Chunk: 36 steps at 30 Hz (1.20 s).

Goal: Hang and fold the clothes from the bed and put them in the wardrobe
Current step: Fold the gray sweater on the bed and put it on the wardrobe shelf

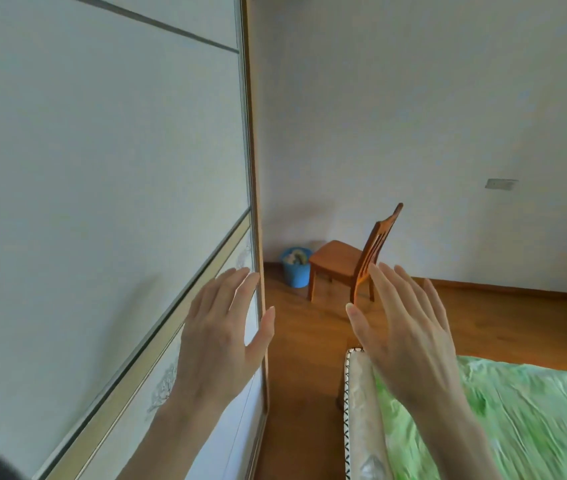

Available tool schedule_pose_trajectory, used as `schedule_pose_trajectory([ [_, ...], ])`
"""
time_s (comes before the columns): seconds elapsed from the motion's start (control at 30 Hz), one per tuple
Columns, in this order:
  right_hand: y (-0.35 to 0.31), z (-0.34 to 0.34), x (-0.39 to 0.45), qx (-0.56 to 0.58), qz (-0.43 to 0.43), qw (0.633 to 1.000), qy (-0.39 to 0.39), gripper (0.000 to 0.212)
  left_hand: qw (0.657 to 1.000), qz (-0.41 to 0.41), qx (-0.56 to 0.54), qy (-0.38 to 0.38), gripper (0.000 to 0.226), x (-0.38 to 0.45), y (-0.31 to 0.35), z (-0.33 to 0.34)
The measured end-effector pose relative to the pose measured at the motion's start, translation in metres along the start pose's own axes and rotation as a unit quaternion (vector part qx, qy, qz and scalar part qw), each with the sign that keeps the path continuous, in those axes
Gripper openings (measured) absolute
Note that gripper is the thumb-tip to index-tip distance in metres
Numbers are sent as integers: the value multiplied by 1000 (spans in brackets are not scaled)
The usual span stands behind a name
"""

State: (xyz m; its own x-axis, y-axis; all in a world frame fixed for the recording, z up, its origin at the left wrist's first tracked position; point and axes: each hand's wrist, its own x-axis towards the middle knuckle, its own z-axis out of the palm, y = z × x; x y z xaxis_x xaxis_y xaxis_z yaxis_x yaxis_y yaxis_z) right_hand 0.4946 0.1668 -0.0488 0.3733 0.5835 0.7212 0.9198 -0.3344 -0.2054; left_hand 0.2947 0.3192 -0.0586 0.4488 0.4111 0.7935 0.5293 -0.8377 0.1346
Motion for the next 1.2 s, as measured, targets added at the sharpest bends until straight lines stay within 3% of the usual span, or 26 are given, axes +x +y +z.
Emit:
schedule_pose_trajectory([
  [0.6, 133, 107, 119, -5, 41, 999, -16, 57, 997, -3, -52, -56, 52, 121, -9, 200],
  [1.2, 223, 289, 314, -55, 107, 993, -4, 69, 987, 39, -154, -10, 50, 321, -74, 427],
])
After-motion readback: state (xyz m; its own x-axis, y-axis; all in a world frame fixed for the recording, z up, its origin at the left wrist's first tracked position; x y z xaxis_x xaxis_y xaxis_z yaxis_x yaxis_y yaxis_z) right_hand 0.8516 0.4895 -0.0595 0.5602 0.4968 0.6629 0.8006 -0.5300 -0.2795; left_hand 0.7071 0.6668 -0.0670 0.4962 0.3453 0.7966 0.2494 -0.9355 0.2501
